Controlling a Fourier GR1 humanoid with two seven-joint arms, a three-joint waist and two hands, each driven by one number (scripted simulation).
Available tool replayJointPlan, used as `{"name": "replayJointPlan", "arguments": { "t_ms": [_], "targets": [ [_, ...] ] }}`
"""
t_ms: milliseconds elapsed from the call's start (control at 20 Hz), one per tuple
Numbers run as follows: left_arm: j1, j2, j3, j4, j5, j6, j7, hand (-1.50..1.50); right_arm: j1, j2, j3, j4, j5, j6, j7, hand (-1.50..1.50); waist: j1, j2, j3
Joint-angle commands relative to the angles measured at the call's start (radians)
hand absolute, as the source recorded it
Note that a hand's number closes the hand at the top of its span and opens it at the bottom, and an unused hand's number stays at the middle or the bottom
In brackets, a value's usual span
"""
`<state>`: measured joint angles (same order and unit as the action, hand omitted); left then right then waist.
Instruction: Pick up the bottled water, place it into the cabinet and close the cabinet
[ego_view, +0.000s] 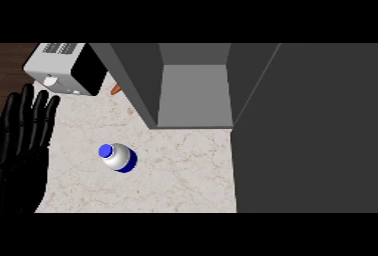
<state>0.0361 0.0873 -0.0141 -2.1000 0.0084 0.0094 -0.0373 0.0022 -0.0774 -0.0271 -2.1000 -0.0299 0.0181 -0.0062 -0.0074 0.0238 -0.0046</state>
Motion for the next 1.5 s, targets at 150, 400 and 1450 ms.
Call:
{"name": "replayJointPlan", "arguments": {
  "t_ms": [150, 400, 1450],
  "targets": [
    [0.026, -0.084, -0.093, -0.014, -0.238, 0.233, 0.021, -1.50, 0.094, 0.001, 0.023, -0.126, -0.050, 0.049, -0.003, -1.50, -0.002, -0.027, 0.006],
    [0.081, -0.086, -0.098, 0.014, -0.137, 0.369, 0.199, -1.50, 0.233, 0.012, 0.116, -0.134, -0.133, 0.098, 0.157, -1.50, -0.004, -0.027, 0.005],
    [0.225, -0.087, -0.506, -0.042, -0.483, 0.760, 0.342, -1.50, 0.618, 0.006, 0.170, -0.483, -0.196, 0.167, 0.183, -1.50, -0.003, -0.027, 0.005]
  ]
}}
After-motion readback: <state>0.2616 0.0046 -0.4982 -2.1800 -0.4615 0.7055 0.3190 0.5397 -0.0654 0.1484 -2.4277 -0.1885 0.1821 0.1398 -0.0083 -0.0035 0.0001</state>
